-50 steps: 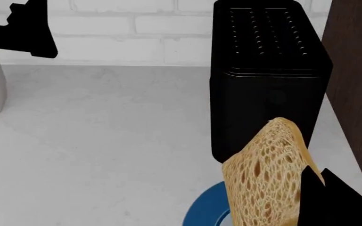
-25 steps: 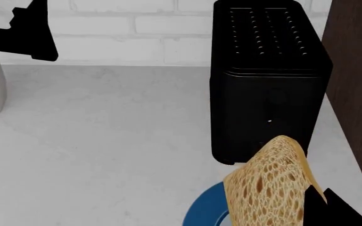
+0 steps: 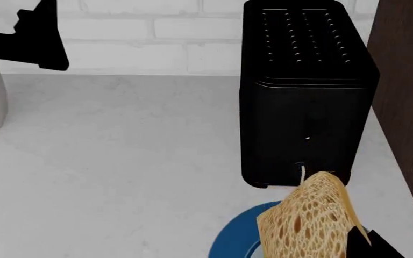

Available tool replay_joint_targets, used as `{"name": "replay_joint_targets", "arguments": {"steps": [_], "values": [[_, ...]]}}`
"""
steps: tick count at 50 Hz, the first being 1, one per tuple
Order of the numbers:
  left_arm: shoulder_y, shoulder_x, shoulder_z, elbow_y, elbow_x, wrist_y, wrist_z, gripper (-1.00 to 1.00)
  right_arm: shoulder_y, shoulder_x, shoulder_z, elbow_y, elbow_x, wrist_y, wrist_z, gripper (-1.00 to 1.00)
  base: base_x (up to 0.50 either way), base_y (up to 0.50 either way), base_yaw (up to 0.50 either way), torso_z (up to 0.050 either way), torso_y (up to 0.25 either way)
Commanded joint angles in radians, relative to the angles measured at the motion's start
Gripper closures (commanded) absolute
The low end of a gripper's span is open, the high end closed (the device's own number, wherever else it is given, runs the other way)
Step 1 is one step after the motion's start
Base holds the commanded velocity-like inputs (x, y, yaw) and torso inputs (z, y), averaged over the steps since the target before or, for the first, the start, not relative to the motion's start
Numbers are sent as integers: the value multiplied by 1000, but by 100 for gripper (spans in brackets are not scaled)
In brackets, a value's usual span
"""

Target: Place the toasted item on a plate.

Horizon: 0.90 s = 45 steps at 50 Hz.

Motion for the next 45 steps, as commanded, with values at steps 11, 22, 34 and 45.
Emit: {"name": "replay_joint_targets", "arguments": {"steps": [11, 22, 34, 45], "values": [[6, -5, 0, 16, -12, -6, -11, -100, -29, -84, 73, 7, -155, 101, -168, 100, 0, 0, 0, 0, 0], [7, -7, 4, 10, -12, 2, -10, -100, -40, -124, 87, -6, -277, 131, -285, 100, 0, 0, 0, 0, 0], [2, -7, 6, 10, -17, -2, -15, -100, -66, -158, 56, -20, -458, 120, -439, 100, 0, 0, 0, 0, 0], [9, -7, 14, -5, -11, 19, -6, -100, -95, -170, 14, -24, -559, 82, -514, 100, 0, 0, 0, 0, 0]]}}
